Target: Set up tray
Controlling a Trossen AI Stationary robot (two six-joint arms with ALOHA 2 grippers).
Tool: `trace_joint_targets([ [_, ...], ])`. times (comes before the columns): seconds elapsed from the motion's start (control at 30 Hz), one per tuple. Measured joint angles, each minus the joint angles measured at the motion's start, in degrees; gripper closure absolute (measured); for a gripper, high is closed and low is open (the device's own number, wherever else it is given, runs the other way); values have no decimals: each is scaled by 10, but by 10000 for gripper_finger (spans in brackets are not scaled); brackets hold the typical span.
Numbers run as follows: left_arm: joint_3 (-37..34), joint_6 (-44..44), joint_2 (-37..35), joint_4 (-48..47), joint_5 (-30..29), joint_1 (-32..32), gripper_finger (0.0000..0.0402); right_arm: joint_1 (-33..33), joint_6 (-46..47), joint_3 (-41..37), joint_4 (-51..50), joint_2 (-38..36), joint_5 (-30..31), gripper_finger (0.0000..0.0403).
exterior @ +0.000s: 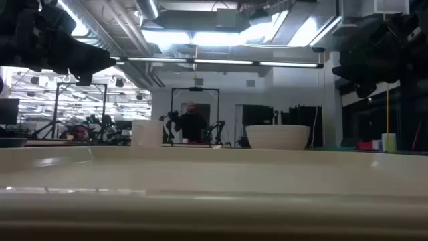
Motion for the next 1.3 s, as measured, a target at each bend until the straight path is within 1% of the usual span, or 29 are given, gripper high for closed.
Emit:
trace_joint_targets([
  [0.2, 0, 0, 0, 0, 0, 0, 258, 0, -11, 0, 2, 0, 2, 258],
  [0.27, 0, 0, 0, 0, 0, 0, 258, 0, -34, 0, 4, 0, 18, 258],
  [0.43, 0, 0, 0, 8, -6, 0, 258, 0, -37, 0, 11, 0, 55, 258],
  [0.5, 0, 0, 0, 23, -38, 0, 258, 0, -37, 0, 18, 0, 71, 258],
  [0.6, 0, 0, 0, 54, -105, 0, 258, 0, -39, 0, 29, 0, 91, 258],
  [0.7, 0, -6, 0, 82, -145, 0, 258, 0, -26, 0, 74, 0, 105, 258],
  [0.77, 2, -63, 0, 110, -157, 0, 258, 0, -21, 0, 110, 0, 106, 258],
  [0.83, 2, -102, 0, 144, -175, 0, 258, 0, -23, 0, 154, 0, 106, 258],
  [0.9, 3, -118, 0, 182, -206, 0, 258, 0, -23, 8, 183, 0, 121, 258],
  [0.97, 3, -125, 0, 239, -229, 0, 258, -1, -11, 26, 196, 0, 152, 258],
  [1.03, 3, -120, 0, 308, -242, 0, 258, -1, -19, 54, 191, 0, 162, 258],
  [1.17, 3, -97, 0, 408, -263, 0, 258, -1, -89, 114, 154, 2, 138, 258],
  [1.23, 3, -118, 0, 428, -296, 0, 258, -1, -108, 150, 130, 10, 144, 258],
  [1.3, 3, -153, 0, 429, -335, 0, 258, -1, -110, 189, 92, 27, 166, 258],
])
